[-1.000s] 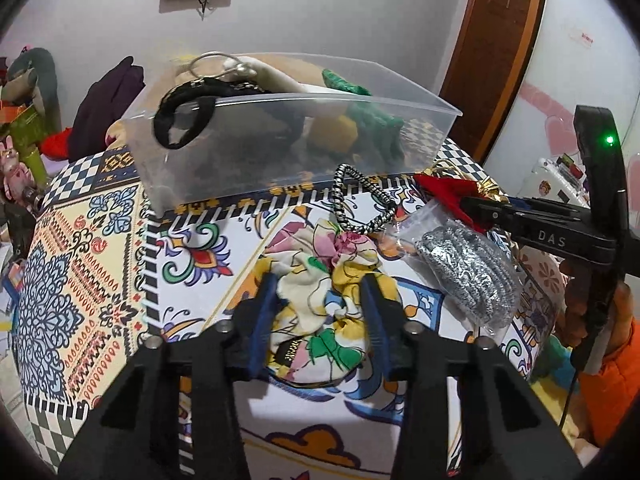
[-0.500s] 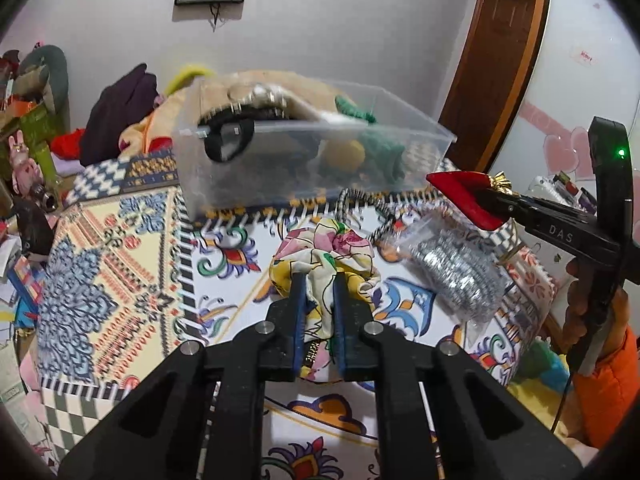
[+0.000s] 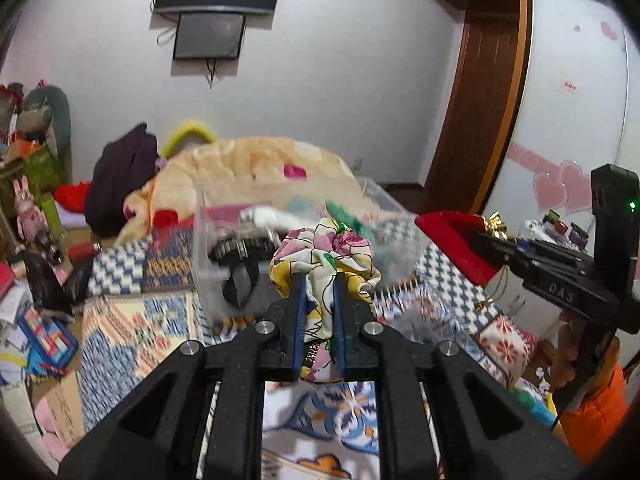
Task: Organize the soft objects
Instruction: 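Drop the scrunchie into the box while right drops the red pouch in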
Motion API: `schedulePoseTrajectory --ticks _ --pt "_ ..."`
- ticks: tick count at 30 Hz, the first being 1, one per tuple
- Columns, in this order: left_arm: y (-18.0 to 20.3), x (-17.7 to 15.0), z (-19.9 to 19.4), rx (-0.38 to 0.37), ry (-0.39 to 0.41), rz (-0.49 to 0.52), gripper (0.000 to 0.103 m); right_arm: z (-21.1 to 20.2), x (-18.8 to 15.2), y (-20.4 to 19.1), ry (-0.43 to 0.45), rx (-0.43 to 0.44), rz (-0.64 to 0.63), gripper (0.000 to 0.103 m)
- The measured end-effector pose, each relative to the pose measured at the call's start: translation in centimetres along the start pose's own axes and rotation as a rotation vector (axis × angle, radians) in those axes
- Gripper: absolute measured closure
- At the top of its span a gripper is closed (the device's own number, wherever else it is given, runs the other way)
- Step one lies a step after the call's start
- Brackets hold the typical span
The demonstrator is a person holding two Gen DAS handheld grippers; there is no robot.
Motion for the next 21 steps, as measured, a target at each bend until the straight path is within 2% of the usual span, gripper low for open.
schedulePoseTrajectory --ticks 7,12,16,21 --pt "-1.4 2.9 0.0 0.036 0.065 0.016 0.091 0.6 2.5 -1.8 0.054 0.032 -0.026 0.085" --pt "-2.8 4.5 1.2 0.062 0.080 0.011 0.091 1.5 3.1 -2.9 0.072 0.045 -0.043 0.085" --pt "-3.8 4.8 2.9 0.083 0.060 0.009 0.091 2.7 3.4 -3.5 0.066 0.053 -0.054 0.085" --pt "-4.9 3.9 5.9 0.099 -0.005 0.008 0.091 4.8 3.4 -4.0 0.030 0.058 -0.058 0.084"
Point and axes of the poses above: each gripper's, at about its wrist camera, not at the fingertips, and z roughly the way its jaws point, y to its right, x to its top, the point moved 4 cm from there along z, roughly the way its jaws point, and after that the axes turned 15 degrees about z, right-handed, at the moved point
